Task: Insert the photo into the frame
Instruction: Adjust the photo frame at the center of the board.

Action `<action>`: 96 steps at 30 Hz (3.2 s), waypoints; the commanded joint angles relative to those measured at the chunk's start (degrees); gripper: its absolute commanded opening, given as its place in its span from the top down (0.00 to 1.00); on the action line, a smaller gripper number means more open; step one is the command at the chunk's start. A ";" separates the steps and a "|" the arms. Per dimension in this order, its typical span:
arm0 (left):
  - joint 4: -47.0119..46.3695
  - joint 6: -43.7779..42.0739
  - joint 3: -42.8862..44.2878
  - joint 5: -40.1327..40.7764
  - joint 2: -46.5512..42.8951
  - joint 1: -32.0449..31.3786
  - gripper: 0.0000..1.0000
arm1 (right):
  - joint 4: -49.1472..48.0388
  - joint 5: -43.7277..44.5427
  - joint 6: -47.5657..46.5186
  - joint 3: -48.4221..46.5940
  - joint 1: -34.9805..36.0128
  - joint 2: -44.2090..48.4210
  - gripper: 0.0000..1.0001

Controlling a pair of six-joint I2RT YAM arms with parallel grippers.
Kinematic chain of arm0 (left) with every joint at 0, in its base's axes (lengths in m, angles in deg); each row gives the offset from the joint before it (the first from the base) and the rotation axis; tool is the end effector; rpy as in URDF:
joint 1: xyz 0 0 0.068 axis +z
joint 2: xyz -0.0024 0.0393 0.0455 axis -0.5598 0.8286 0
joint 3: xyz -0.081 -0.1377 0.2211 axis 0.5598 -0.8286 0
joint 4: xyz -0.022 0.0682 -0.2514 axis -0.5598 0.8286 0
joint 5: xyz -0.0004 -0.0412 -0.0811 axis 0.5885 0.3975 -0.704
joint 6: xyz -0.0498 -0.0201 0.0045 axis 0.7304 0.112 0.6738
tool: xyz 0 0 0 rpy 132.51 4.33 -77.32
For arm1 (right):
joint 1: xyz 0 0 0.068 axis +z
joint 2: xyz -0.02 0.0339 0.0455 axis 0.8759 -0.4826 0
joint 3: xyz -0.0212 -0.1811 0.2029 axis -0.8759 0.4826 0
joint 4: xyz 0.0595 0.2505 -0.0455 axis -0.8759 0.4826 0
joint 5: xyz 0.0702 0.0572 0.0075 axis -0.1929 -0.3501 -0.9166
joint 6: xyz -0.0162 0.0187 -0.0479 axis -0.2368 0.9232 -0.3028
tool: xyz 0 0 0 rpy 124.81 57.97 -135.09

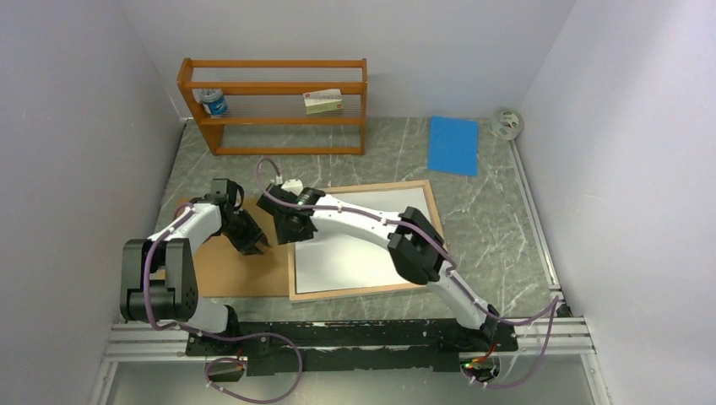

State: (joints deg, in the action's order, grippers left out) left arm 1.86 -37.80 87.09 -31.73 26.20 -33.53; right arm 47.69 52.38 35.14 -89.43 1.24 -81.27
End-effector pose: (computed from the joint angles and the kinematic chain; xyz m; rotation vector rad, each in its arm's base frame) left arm 0.2445 -0.0060 0.1653 -0.9913 2.7824 -0.4499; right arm 0.2365 0.4363 0.2043 -0.3078 2.6666 0.3633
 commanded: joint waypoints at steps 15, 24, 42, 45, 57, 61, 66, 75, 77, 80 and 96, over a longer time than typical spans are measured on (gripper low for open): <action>-5.59 3.14 -1.79 -4.31 -0.11 3.79 0.57 | 11.74 8.28 2.17 -13.29 3.04 -7.10 0.96; -26.09 6.09 -7.19 -23.26 -0.80 3.79 0.20 | 8.88 7.67 4.82 -9.42 2.09 1.55 0.99; -61.21 19.32 -10.97 -44.44 11.94 2.53 0.06 | 3.84 3.67 3.39 -5.32 1.43 5.72 0.97; -63.73 20.71 -10.20 -46.06 13.44 1.25 0.07 | 2.90 2.80 2.41 -4.76 1.34 6.07 0.96; -79.89 33.67 -10.69 -53.03 20.08 0.28 0.46 | -3.52 -1.53 0.53 1.82 0.55 10.69 0.58; -88.76 39.26 -11.78 -55.37 21.76 0.26 0.50 | -9.83 -4.05 -0.71 8.51 -0.35 15.80 0.39; -94.24 42.12 -12.86 -56.62 22.73 0.28 0.52 | -17.07 -8.09 -1.80 16.90 -2.20 22.76 0.26; -107.24 50.28 -14.61 -56.76 26.31 0.30 0.48 | -21.19 -2.49 -0.82 35.73 -14.26 38.43 0.24; -108.76 50.95 -15.05 -56.01 27.10 0.23 0.48 | -18.10 1.36 -1.60 38.68 -18.88 40.54 0.22; -109.64 50.76 -15.80 -54.56 27.34 0.25 0.48 | -15.97 6.18 -3.58 43.68 -25.75 42.85 0.17; -51.75 15.31 -3.93 -51.37 9.14 0.04 0.44 | -27.41 -5.40 -11.66 58.95 -54.93 38.44 0.04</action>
State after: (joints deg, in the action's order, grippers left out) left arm -64.61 -12.14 79.42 -81.91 38.38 -33.55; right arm 26.59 52.14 26.12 -31.57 -50.71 -40.75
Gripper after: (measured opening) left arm 0.564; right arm 0.953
